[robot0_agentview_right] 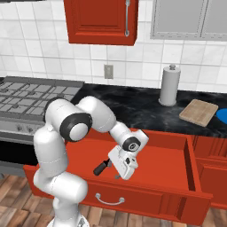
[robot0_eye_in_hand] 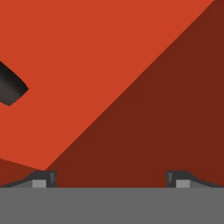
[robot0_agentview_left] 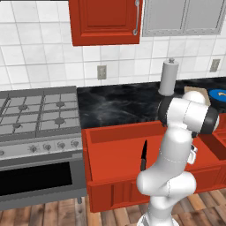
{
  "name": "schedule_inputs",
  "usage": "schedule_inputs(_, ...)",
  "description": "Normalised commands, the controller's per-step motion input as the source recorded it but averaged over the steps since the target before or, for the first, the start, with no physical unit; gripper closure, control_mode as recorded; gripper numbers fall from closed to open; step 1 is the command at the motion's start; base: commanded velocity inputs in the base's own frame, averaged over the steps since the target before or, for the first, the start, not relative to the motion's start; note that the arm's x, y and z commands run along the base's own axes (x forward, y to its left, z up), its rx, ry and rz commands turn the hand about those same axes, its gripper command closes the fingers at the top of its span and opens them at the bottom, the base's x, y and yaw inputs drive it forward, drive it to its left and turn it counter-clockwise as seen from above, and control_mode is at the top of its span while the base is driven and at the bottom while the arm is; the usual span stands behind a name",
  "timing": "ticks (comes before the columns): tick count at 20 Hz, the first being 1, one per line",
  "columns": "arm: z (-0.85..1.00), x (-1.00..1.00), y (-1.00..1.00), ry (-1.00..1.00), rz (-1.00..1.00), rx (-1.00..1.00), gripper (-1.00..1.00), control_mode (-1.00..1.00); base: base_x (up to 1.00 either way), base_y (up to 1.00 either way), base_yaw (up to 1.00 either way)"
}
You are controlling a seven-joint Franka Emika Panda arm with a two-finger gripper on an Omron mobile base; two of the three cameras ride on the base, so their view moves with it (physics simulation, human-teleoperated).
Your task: Pick up the knife from the drawer and place it on the cutting board. Then place the meat from the plate to the cutting board.
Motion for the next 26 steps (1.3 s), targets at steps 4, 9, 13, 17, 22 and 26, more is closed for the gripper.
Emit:
schedule_inputs(4, 0.64, -0.46, -0.08, 0.11, -0.15, -0.01, -1.0, -1.0, 0.0, 0.0, 0.0)
schedule_inputs(9, 0.53, -0.01, 0.29, -0.01, 0.0, -0.18, -1.0, -1.0, 0.0, 0.0, 0.0)
schedule_inputs(13, 0.33, 0.0, 0.35, -0.07, 0.05, -0.25, -1.0, -1.0, 0.0, 0.0, 0.0)
schedule_inputs(17, 0.05, 0.0, 0.39, -0.02, 0.07, -0.23, -1.0, -1.0, 0.0, 0.0, 0.0)
schedule_inputs(22, 0.0, -0.04, 0.35, 0.0, 0.07, -0.15, -1.0, -1.0, 0.0, 0.0, 0.0)
schedule_inputs(26, 0.11, 0.01, 0.31, 0.0, 0.07, -0.12, -1.0, -1.0, 0.0, 0.0, 0.0)
